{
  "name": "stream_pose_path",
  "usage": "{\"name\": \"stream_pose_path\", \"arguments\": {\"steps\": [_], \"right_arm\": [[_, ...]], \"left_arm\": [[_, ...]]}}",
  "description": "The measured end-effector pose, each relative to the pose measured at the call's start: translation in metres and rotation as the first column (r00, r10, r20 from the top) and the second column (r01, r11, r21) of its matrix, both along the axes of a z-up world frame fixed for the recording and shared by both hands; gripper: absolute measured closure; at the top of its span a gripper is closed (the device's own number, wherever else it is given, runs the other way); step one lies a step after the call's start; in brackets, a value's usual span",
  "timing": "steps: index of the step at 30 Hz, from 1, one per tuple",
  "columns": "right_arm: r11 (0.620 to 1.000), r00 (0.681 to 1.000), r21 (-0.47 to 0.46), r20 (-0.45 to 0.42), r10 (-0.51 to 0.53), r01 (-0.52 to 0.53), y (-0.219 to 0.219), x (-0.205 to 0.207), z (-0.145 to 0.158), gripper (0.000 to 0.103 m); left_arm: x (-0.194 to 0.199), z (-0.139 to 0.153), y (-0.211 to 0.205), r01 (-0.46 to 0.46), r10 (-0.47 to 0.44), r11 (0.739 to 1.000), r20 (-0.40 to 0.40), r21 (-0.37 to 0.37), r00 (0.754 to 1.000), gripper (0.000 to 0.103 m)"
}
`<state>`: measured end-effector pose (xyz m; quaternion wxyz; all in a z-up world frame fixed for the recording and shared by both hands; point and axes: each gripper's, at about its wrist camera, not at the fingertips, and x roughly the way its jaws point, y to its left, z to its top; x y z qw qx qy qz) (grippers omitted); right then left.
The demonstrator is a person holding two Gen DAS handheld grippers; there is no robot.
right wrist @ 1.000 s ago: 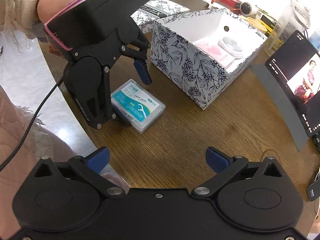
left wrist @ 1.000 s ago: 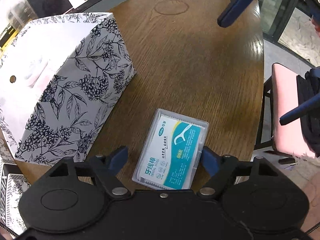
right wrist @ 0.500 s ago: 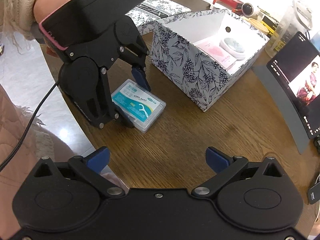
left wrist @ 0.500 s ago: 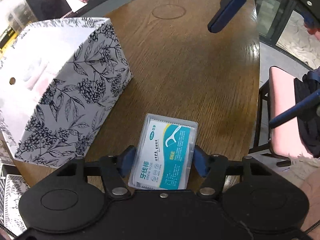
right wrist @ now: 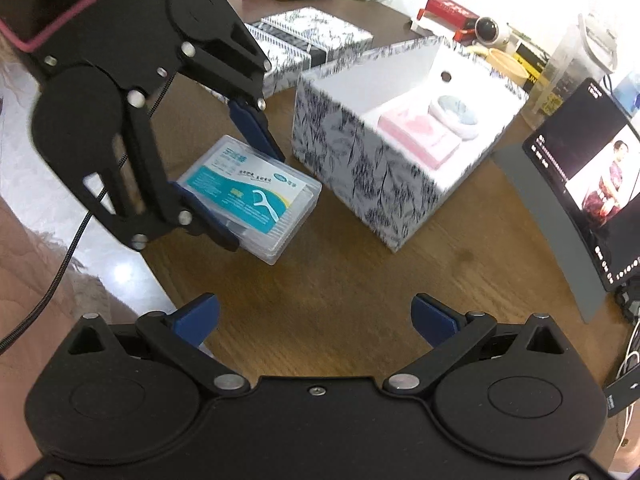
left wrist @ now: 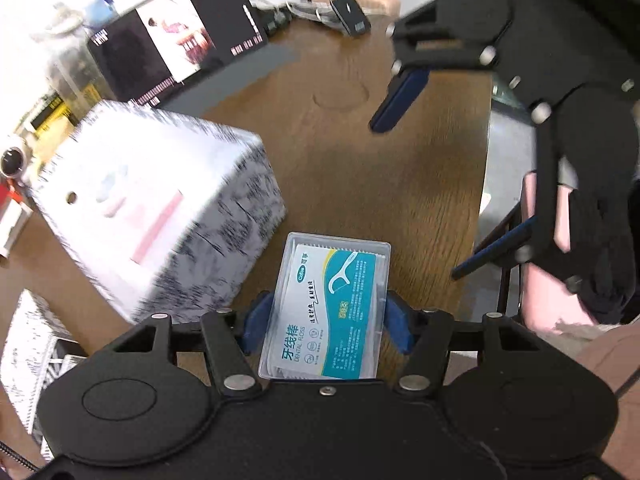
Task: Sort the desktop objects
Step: 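Carry the floss-pick box with the left gripper into the open floral box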
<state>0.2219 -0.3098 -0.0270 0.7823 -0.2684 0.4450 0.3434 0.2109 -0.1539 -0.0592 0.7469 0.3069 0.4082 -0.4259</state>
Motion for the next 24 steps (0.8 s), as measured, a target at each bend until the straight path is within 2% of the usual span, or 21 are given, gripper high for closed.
{"name": "stream_pose_path", "arguments": {"steps": [9, 13, 18, 24], "right_arm": [[0.997, 1.0, 0.074, 0.006, -0.025, 0.024, 0.009, 0.021, 0.033, 0.0], [0.993, 0.999, 0.107, 0.009, -0.043, 0.042, 0.01, 0.032, 0.047, 0.0], [0.987, 0.997, 0.147, 0.004, -0.073, 0.071, 0.01, 0.046, 0.055, 0.0], [0.976, 0.992, 0.173, -0.024, -0.127, 0.129, 0.008, 0.064, 0.051, 0.0]], "left_arm": [[0.018, 0.071, 0.008, 0.013, -0.009, 0.999, 0.075, -0.052, 0.997, 0.044], [0.035, 0.089, 0.002, 0.003, 0.001, 0.999, 0.083, -0.047, 0.997, 0.044], [0.062, 0.092, -0.007, 0.015, -0.013, 1.0, 0.098, -0.02, 0.995, 0.044], [0.088, 0.074, -0.023, 0.086, -0.091, 0.995, 0.127, 0.047, 0.988, 0.044]]}}
